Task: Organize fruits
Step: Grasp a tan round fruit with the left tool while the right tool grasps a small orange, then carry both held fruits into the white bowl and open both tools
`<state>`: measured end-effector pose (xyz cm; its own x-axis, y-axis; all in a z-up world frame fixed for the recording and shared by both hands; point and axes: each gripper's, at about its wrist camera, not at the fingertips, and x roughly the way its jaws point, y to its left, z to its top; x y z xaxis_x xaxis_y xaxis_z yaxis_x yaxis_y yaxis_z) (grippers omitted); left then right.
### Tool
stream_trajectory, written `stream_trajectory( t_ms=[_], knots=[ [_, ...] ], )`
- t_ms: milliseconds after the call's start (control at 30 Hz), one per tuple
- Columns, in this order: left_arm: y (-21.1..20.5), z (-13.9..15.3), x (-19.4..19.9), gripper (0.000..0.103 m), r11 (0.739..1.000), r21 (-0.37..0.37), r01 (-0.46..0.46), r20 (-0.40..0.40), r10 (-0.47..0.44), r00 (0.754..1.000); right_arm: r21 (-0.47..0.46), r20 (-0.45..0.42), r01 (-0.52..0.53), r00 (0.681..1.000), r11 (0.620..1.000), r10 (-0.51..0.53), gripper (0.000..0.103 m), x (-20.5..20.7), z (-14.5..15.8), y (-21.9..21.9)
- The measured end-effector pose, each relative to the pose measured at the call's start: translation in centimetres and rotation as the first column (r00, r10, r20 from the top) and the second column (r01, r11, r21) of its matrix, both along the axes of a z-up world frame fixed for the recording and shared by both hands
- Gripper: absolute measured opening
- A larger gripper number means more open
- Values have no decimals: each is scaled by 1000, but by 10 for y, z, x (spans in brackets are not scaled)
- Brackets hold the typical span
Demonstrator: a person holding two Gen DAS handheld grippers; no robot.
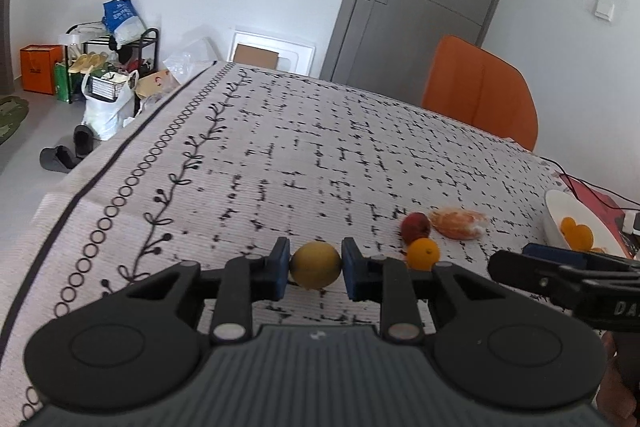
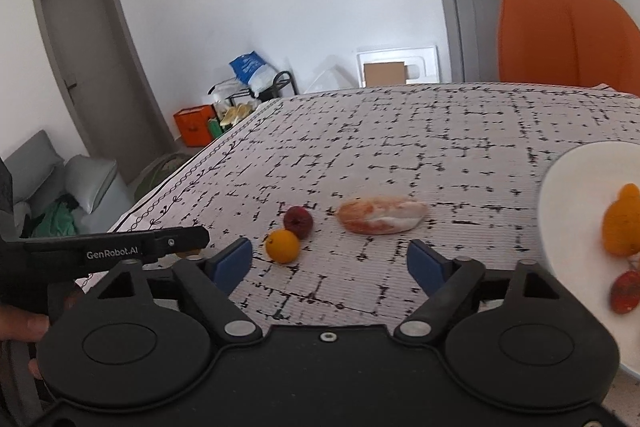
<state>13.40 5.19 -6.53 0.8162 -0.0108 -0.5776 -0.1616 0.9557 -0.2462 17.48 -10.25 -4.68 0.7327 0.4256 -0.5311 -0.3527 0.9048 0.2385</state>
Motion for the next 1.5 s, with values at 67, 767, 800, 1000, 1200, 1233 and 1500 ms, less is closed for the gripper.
stream_trajectory(
  t_ms=[67,767,800,1000,1200,1233,1500],
  knots=[
    [4,1,-2,26,1000,-1,-12,4,12,1000,-6,-9,-15,1000,1000,15,73,3,-1,6],
    [28,10,-15,26,997,-10,-77,34,77,996,-34,-55,-65,996,997,63,22,24,-14,42],
    [27,10,-15,26,997,-9,-73,34,73,997,-31,-50,-63,997,998,62,22,22,-12,39],
    [12,11,-10,26,999,-14,-33,38,33,999,-20,-33,-23,999,1000,22,22,10,-5,19],
    [-8,15,-1,26,1000,-13,20,51,-20,999,-14,-12,30,999,999,-30,22,0,2,-1],
    [-11,16,0,26,999,-13,29,53,-29,998,-15,-9,38,999,999,-38,22,-2,2,-4],
    [-41,20,12,26,994,-5,109,63,-108,992,-3,17,120,993,993,-120,22,-12,8,-36]
  ],
)
